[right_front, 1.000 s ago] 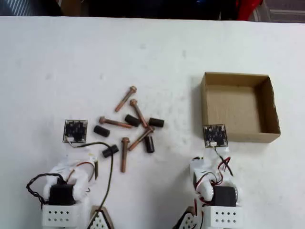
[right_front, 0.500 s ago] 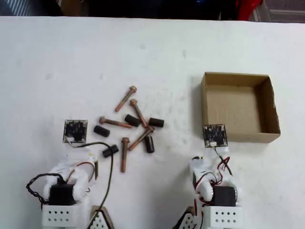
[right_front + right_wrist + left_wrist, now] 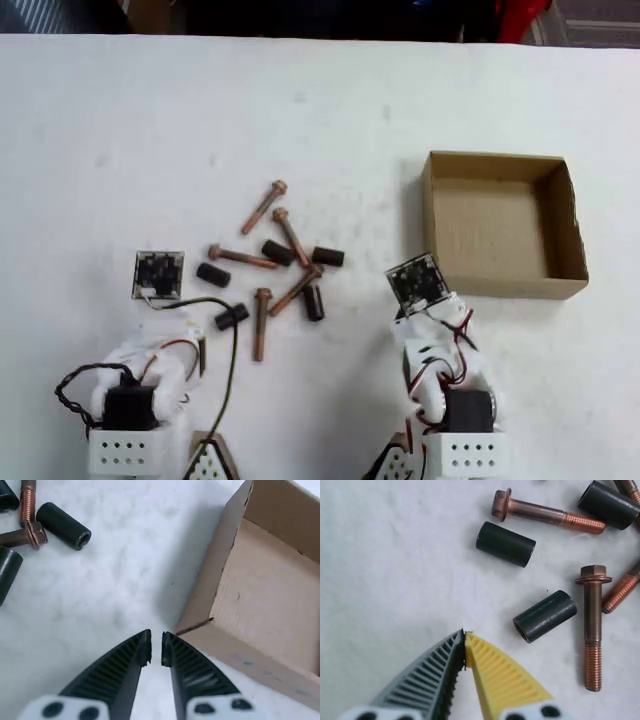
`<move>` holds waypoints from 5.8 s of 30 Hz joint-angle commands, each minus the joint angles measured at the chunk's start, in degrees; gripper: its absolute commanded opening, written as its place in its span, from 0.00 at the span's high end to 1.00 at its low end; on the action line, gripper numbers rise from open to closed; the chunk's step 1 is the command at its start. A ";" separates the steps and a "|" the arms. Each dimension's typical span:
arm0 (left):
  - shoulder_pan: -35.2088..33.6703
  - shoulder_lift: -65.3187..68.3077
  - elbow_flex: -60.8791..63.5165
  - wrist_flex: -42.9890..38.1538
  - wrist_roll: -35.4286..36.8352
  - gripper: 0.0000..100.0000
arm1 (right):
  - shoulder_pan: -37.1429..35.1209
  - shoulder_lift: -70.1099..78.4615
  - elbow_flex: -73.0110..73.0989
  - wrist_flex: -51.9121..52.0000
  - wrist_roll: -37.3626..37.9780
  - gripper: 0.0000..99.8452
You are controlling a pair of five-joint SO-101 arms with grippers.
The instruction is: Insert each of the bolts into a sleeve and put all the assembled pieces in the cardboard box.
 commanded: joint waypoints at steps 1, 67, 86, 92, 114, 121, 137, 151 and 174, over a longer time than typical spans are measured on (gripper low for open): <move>-0.48 -0.48 -0.09 0.35 0.62 0.98 | 1.80 -0.66 -2.90 -1.36 1.41 0.96; -0.48 -0.48 -0.09 0.35 0.62 0.98 | -19.21 123.21 -98.11 9.80 28.22 0.80; -0.48 -0.48 -0.09 0.35 0.62 0.98 | -20.97 121.80 -98.11 11.65 27.78 0.80; -0.48 -0.48 -0.09 0.35 0.62 0.98 | -22.64 116.00 -97.76 18.77 27.69 0.80; -0.48 -0.48 -0.09 0.35 0.62 0.98 | -23.34 127.60 -95.74 11.91 24.88 0.80; -0.48 -0.48 -0.09 0.35 0.62 0.98 | -23.08 130.24 -95.82 9.01 24.88 0.80; -0.48 -0.48 -0.09 0.35 0.62 0.98 | -22.11 131.30 -95.82 9.01 24.88 0.95; -0.48 -0.48 -0.09 0.35 0.62 0.98 | -15.08 131.30 -102.59 15.60 -0.79 0.96; -0.48 -0.48 -0.09 0.35 0.62 0.98 | -13.85 121.45 -104.09 22.55 -9.49 0.98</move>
